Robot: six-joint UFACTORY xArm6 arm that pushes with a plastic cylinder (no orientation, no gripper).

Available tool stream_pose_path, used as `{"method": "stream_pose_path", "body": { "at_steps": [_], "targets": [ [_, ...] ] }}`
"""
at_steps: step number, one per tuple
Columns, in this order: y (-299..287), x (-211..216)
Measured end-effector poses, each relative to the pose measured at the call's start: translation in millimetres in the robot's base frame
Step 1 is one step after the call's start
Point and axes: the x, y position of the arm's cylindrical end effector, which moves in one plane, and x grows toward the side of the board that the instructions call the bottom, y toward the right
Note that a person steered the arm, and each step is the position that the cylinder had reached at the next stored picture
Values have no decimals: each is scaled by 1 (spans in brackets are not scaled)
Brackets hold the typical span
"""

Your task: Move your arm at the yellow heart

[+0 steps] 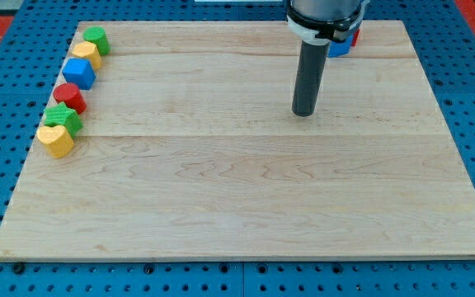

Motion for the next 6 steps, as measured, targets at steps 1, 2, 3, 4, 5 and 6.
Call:
{"method": "stream_pose_path", "body": {
  "at_steps": [1,2,3,4,5,6],
  "targets": [
    [-2,0],
    [-1,13],
    [-29,22],
    [-44,22],
    [-48,25],
    [-104,77]
  ]
}}
